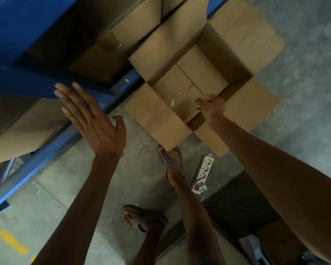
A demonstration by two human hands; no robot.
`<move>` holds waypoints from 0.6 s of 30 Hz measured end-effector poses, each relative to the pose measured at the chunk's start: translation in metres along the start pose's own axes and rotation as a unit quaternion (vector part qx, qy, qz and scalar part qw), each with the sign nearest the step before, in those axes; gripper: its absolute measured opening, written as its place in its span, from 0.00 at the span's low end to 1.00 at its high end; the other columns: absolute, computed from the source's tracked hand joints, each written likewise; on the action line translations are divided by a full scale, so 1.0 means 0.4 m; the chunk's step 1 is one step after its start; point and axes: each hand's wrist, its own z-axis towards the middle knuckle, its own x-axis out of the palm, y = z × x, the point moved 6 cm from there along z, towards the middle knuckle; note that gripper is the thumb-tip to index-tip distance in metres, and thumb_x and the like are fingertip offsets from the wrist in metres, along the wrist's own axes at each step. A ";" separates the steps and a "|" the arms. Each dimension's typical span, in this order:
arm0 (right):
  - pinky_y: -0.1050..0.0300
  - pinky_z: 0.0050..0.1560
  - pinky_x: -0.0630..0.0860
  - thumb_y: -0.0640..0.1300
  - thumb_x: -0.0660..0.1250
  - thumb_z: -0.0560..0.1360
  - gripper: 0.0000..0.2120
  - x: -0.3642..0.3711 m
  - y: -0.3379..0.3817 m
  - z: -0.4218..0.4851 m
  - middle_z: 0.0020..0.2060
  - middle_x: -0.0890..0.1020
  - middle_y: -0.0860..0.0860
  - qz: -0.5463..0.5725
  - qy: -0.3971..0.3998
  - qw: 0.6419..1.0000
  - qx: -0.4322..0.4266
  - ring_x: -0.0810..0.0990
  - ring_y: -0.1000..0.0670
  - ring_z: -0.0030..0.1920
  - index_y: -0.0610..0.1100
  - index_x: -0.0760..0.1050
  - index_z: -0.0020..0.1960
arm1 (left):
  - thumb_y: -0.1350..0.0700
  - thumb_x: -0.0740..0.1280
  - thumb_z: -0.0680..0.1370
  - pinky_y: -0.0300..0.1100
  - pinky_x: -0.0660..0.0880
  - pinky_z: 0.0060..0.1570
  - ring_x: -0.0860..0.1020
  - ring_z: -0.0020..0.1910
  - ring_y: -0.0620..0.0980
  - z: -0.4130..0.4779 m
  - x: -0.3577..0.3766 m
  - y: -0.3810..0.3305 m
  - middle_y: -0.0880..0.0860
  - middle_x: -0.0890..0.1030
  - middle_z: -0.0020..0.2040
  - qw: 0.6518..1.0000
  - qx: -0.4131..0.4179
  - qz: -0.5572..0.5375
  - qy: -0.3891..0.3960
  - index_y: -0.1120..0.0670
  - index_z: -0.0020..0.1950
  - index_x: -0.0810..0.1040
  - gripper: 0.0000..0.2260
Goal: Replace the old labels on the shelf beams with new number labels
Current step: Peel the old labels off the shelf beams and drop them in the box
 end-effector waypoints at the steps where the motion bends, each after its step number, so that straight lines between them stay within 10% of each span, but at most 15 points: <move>1: 0.46 0.56 0.84 0.39 0.73 0.75 0.07 -0.003 0.006 -0.017 0.48 0.86 0.48 -0.037 0.004 0.999 -0.023 0.86 0.46 0.46 0.49 0.79 0.42 | 0.47 0.68 0.76 0.59 0.44 0.81 0.45 0.82 0.68 -0.008 0.001 0.004 0.71 0.46 0.81 1.000 0.007 0.007 0.003 0.65 0.82 0.43 0.46; 6: 0.53 0.61 0.80 0.46 0.70 0.76 0.22 -0.024 0.098 -0.200 0.62 0.84 0.45 -0.274 0.029 0.933 -0.234 0.83 0.46 0.59 0.44 0.76 0.69 | 0.51 0.68 0.77 0.57 0.44 0.82 0.41 0.83 0.62 -0.057 -0.039 -0.014 0.65 0.42 0.83 0.998 0.031 -0.027 0.045 0.62 0.82 0.41 0.46; 18: 0.39 0.71 0.72 0.44 0.66 0.76 0.33 -0.295 0.512 -0.998 0.79 0.66 0.42 -0.297 -0.084 0.772 -0.556 0.66 0.41 0.79 0.40 0.63 0.79 | 0.59 0.70 0.68 0.57 0.49 0.82 0.45 0.84 0.59 -0.226 -0.736 -0.192 0.61 0.47 0.84 0.966 0.229 -0.122 -0.006 0.63 0.82 0.50 0.47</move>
